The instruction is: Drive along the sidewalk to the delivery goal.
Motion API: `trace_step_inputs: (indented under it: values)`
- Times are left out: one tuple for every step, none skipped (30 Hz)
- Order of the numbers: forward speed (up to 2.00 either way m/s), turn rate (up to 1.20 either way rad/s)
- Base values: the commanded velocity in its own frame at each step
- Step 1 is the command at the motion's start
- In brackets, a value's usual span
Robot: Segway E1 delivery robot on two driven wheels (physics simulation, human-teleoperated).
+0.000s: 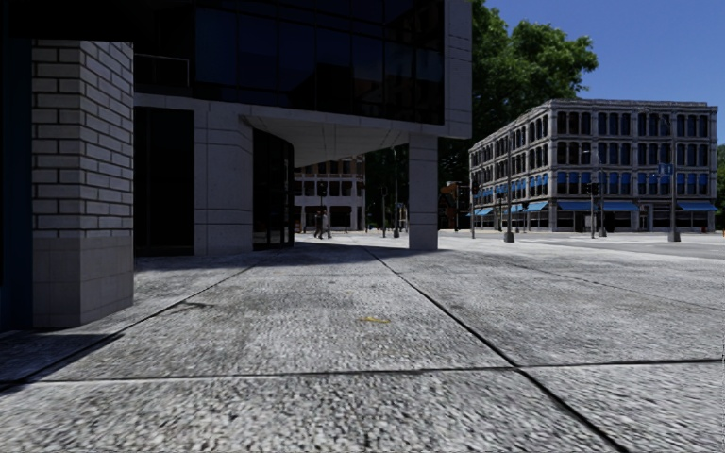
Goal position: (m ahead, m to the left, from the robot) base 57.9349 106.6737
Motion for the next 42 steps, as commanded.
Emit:
trace_step_inputs:
  values:
    - [2.00,0.24]
    - [2.00,0.25]
    - [2.00,0.27]
    - [2.00,0.27]
    - [2.00,0.28]
    - [2.00,0.29]
    - [2.00,0.37]
    - [2.00,0.37]
    - [2.00,0.40]
    - [2.00,0.40]
    - [2.00,0.40]
    - [2.00,0.40]
    - [2.00,0.40]
    - [2.00,0.40]
    - [2.00,0.40]
    - [2.00,0.40]
    - [2.00,0.40]
    - [2.00,0.41]
    - [2.00,0.44]
    - [2.00,0.45]
    - [2.00,0.45]
    - [2.00,0.46]
    - [2.00,0.46]
    - [2.00,0.46]
    - [2.00,0.46]
    - [2.00,0.46]
    - [2.00,0.46]
    - [2.00,0.46]
    - [2.00,0.46]
    - [2.00,0.46]
    - [2.00,0.46]
    - [2.00,0.46]
    - [2.00,0.46]
    - [2.00,0.46]
    - [2.00,0.46]
    - [2.00,0.46]
    - [2.00,0.46]
    - [2.00,0.46]
    - [2.00,0.46]
    - [2.00,0.46]
    - [2.00,0.46]
    - [2.00,0.46]
